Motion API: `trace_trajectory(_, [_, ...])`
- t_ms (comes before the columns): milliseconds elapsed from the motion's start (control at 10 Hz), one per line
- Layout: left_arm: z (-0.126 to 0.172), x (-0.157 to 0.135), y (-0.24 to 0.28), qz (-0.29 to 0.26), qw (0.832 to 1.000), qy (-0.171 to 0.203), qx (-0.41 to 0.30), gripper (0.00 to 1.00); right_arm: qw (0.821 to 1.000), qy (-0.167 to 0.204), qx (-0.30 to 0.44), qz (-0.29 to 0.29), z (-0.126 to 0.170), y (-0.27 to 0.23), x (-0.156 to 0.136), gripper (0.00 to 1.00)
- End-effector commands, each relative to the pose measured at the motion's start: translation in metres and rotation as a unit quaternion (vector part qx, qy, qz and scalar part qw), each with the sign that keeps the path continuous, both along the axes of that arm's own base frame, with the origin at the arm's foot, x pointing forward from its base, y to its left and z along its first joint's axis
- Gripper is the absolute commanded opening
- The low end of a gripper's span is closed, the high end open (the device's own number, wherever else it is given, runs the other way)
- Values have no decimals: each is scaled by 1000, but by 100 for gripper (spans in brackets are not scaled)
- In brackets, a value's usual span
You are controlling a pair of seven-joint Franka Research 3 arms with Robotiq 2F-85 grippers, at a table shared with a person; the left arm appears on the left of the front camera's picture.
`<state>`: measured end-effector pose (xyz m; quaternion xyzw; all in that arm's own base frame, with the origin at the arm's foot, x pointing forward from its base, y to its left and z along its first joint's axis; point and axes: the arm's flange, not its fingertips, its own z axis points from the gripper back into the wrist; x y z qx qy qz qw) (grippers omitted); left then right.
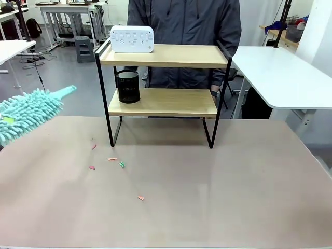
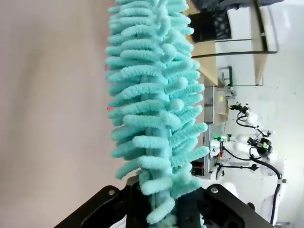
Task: Clean the shelf.
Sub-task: Hand the Duster back to the human.
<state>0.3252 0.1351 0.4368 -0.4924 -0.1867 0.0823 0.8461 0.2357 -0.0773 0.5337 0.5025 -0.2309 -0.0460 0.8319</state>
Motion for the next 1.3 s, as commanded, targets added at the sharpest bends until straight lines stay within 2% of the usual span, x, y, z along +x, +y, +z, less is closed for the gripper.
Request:
trace_trajectory(0, [16, -13, 6, 10, 998, -66, 5, 0, 1000, -4, 2, 3, 3, -3, 0, 100])
trace_trajectory(900, [16, -13, 6, 10, 998, -66, 5, 0, 1000, -4, 2, 3, 3, -3, 0, 100])
trace_trajectory(1000, [19, -9, 10, 7, 999, -53, 8, 73, 1000, -4, 2, 3, 3, -3, 0, 100])
trace_trajectory(1100, [21, -8, 9, 9, 998, -62, 5, 75, 1000, -4, 2, 3, 3, -3, 0, 100])
trace_trajectory(1200, [22, -8, 10, 4, 998, -65, -2, 100, 1000, -4, 2, 3, 3, -3, 0, 100])
